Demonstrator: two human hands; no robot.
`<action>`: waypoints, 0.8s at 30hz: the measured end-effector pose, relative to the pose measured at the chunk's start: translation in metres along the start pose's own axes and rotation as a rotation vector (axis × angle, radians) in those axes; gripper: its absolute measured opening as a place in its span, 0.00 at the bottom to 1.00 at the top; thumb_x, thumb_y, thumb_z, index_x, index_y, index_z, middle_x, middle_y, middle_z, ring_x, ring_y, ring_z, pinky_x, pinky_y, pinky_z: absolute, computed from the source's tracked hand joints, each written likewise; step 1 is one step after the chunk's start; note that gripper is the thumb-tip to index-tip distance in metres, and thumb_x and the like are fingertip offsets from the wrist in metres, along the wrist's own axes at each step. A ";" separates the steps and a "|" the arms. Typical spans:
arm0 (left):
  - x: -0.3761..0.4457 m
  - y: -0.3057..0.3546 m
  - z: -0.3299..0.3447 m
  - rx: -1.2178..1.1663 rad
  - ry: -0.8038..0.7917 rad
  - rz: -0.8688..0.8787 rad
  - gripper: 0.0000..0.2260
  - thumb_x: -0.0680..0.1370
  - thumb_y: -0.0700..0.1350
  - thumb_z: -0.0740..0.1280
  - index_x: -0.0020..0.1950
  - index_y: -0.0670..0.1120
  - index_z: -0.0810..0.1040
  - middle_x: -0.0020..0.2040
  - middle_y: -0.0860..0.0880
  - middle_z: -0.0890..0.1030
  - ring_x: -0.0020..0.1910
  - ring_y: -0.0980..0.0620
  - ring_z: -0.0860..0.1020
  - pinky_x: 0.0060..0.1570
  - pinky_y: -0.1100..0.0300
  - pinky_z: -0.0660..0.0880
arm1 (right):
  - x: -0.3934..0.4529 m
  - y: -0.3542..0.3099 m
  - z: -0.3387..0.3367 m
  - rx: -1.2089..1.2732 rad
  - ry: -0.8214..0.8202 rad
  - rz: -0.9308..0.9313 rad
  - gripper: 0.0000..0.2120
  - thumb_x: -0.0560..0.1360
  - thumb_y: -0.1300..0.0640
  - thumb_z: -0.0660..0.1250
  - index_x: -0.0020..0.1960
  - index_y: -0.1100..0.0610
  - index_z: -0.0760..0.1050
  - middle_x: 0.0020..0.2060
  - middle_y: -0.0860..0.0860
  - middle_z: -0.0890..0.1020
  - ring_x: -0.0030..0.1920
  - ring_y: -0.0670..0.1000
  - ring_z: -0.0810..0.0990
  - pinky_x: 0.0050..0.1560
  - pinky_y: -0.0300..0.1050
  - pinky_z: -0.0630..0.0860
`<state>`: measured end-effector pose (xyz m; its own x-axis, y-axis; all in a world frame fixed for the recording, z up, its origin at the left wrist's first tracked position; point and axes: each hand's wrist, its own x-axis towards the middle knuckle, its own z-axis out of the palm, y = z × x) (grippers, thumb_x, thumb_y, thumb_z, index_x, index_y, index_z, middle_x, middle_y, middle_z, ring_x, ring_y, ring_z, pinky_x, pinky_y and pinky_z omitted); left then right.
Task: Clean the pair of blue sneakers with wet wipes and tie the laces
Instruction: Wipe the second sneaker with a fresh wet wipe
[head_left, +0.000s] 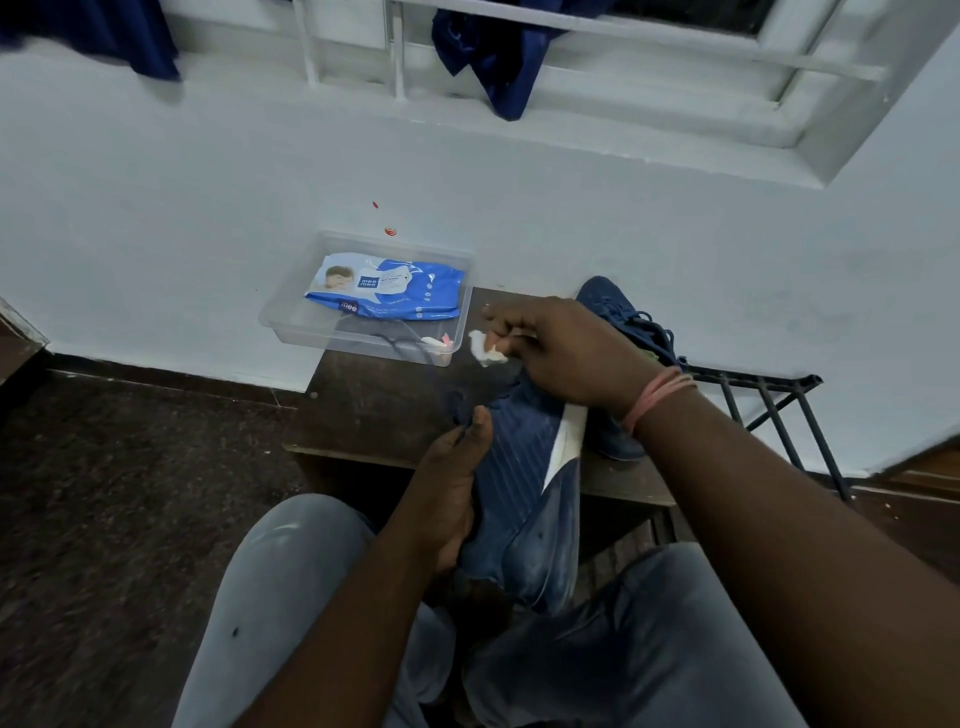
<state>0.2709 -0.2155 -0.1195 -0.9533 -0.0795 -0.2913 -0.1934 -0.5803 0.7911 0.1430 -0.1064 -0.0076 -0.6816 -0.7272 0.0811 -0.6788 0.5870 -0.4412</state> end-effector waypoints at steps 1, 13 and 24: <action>-0.001 0.001 0.001 -0.022 0.008 -0.005 0.22 0.83 0.55 0.59 0.65 0.40 0.79 0.62 0.40 0.83 0.61 0.42 0.82 0.60 0.50 0.79 | 0.003 -0.001 -0.001 -0.008 -0.002 0.010 0.07 0.77 0.65 0.63 0.44 0.55 0.76 0.47 0.49 0.83 0.51 0.49 0.80 0.53 0.50 0.76; 0.005 -0.007 0.002 -0.382 -0.058 -0.093 0.24 0.82 0.51 0.62 0.72 0.36 0.73 0.68 0.34 0.76 0.66 0.40 0.77 0.70 0.47 0.73 | -0.089 -0.028 0.076 -0.147 0.289 -0.022 0.08 0.74 0.61 0.64 0.45 0.57 0.83 0.38 0.55 0.78 0.41 0.57 0.76 0.40 0.48 0.73; -0.001 -0.004 0.006 -0.278 -0.015 -0.028 0.16 0.84 0.46 0.60 0.65 0.38 0.78 0.62 0.39 0.83 0.60 0.44 0.82 0.56 0.55 0.81 | -0.108 -0.037 0.081 -0.075 0.345 0.150 0.04 0.74 0.65 0.71 0.42 0.58 0.81 0.38 0.52 0.80 0.40 0.52 0.77 0.41 0.46 0.74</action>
<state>0.2710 -0.2078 -0.1193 -0.9521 -0.0494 -0.3018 -0.1509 -0.7825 0.6041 0.2641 -0.0785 -0.0726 -0.8180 -0.4762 0.3226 -0.5741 0.7112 -0.4058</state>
